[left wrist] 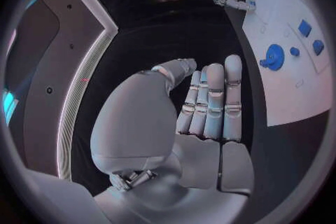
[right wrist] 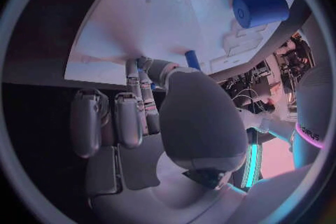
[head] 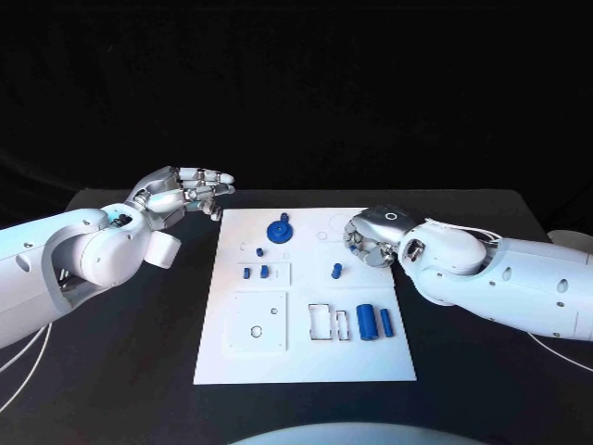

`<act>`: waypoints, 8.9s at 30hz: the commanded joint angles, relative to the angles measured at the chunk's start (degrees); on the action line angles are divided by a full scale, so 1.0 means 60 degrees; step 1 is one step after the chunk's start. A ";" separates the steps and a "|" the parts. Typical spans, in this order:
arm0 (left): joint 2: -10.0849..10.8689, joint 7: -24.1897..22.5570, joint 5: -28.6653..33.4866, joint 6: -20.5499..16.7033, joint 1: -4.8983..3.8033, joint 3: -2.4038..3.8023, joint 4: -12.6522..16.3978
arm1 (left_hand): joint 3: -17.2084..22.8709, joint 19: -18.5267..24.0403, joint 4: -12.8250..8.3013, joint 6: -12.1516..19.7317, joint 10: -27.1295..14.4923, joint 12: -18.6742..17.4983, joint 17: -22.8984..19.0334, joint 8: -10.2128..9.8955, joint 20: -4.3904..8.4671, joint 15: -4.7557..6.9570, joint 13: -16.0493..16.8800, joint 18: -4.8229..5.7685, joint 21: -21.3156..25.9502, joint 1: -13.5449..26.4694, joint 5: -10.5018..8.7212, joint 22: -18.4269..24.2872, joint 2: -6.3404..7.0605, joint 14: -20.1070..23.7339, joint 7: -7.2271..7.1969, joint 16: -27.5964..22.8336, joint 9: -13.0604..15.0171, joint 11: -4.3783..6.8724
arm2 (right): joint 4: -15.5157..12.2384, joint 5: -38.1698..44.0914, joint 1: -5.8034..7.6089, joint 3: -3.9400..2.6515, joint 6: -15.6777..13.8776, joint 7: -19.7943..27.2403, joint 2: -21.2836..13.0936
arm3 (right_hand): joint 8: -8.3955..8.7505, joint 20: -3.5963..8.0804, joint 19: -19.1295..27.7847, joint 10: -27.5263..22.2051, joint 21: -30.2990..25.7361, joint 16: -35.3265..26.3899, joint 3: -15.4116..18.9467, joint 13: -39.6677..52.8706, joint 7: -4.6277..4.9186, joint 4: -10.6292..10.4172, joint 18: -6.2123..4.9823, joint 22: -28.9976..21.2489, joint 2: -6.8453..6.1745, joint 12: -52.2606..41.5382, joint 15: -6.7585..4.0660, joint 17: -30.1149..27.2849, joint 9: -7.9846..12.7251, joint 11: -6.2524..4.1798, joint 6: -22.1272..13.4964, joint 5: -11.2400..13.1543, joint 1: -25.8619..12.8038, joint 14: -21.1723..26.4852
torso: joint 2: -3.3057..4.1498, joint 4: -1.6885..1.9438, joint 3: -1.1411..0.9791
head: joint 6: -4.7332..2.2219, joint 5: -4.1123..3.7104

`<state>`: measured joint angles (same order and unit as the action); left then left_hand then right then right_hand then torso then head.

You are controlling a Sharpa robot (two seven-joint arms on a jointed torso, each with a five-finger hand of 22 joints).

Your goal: Assemble the parts on the task board

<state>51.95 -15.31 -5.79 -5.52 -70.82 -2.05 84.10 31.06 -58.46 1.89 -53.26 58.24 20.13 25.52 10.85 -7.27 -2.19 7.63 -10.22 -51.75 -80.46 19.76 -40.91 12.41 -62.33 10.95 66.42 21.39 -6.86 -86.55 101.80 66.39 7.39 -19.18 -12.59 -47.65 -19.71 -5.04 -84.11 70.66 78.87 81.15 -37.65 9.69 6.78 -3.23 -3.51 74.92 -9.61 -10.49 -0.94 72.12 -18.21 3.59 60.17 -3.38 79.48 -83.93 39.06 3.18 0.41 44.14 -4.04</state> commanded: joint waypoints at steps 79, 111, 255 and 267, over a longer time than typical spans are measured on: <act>-0.0471 -0.0115 0.0070 -0.0250 -0.0016 -0.0040 -0.0029 | -0.0145 0.0113 0.0061 0.0280 -0.0355 0.0187 -0.0156 -0.0091 -0.0063 -0.0077 0.0017 -0.0059 0.0188 0.0175 0.0025 0.0093 -0.0057 0.0141 0.0060 -0.0109 -0.0070 -0.0086 | -0.1199 -0.0197 -0.1389 0.0092 -0.1354 0.0802 0.1760 | -0.0012 0.0057 -0.0206 0.0133 0.0086 0.0016 -0.0027 0.0025 0.0058 0.0151 0.0186 0.1742 -0.0085 0.0080 -0.0055 -0.0052 -0.0068 -0.0087 -0.0018 -0.0093 -0.0266 -0.0440 | 0.0010 0.0006 0.0015 | 0.0570 0.1755; -0.0444 0.0023 0.0057 -0.0149 -0.0017 -0.0041 -0.0039 | -0.0142 0.0113 0.0062 0.0287 -0.0371 0.0198 -0.0162 -0.0090 -0.0064 -0.0075 0.0019 -0.0062 0.0200 0.0171 0.0030 0.0102 -0.0062 0.0143 0.0058 -0.0108 -0.0072 -0.0085 | -0.1166 0.0130 -0.1383 0.0089 -0.0720 0.0509 0.1822 | -0.0016 0.0053 -0.0216 0.0139 0.0104 0.0018 -0.0013 0.0034 0.0058 0.0188 0.0190 0.1754 -0.0097 0.0093 -0.0050 -0.0053 -0.0088 -0.0084 -0.0025 -0.0051 -0.0317 -0.0441 | -0.0001 0.0003 0.0028 | 0.0642 0.1787; -0.0348 0.0171 0.0062 0.0093 -0.0014 -0.0122 -0.0172 | -0.0066 0.0079 0.0069 0.0280 -0.0431 0.0391 -0.0243 -0.0023 -0.0061 -0.0067 0.0054 -0.0062 0.0246 0.0124 0.0037 0.0148 -0.0180 0.0161 0.0064 -0.0092 -0.0081 -0.0081 | -0.3152 -0.1352 0.0213 -0.0144 -0.0748 0.0574 -0.0576 | 0.0705 0.0123 -0.0081 0.0641 -0.1122 -0.0137 0.1182 -0.0840 0.0023 -0.1024 0.0010 0.1444 0.0182 0.0695 -0.0093 -0.0722 -0.0363 -0.0113 0.0202 0.0068 0.0894 -0.0341 | -0.0097 -0.0094 0.0046 | 0.0349 0.1437; -0.0538 0.0095 0.0081 0.0029 -0.0012 -0.0123 -0.0253 | -0.0064 0.0080 0.0076 0.0286 -0.0441 0.0398 -0.0247 -0.0023 -0.0063 -0.0069 0.0054 -0.0063 0.0251 0.0132 0.0038 0.0151 -0.0183 0.0162 0.0063 -0.0090 -0.0084 -0.0081 | -0.3100 -0.1045 -0.0262 -0.0078 -0.0909 0.0987 0.0779 | 0.0691 0.0121 -0.0066 0.0653 -0.1172 -0.0150 0.1080 -0.0829 0.0030 -0.0930 0.0000 0.1435 0.0151 0.0735 -0.0092 -0.0760 -0.0399 -0.0110 0.0181 0.0062 0.0809 -0.0335 | -0.0094 -0.0064 0.0063 | 0.0279 0.1509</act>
<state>48.91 -14.08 -5.72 -5.98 -70.83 -2.83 82.56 30.60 -58.14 2.21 -51.72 56.01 22.12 24.14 10.44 -7.59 -2.37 7.87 -10.22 -50.64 -79.71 19.76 -40.08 11.65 -61.73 11.24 66.00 20.96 -7.47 -105.42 94.42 65.04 6.88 -23.75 -8.42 -43.22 -15.27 -4.52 -84.00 71.77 72.03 80.05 -30.71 4.74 6.93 -8.77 -3.94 74.94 -8.77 -6.43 -1.14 67.62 -19.59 5.51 61.60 -2.73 84.71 -83.94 38.47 2.71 0.77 45.85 4.82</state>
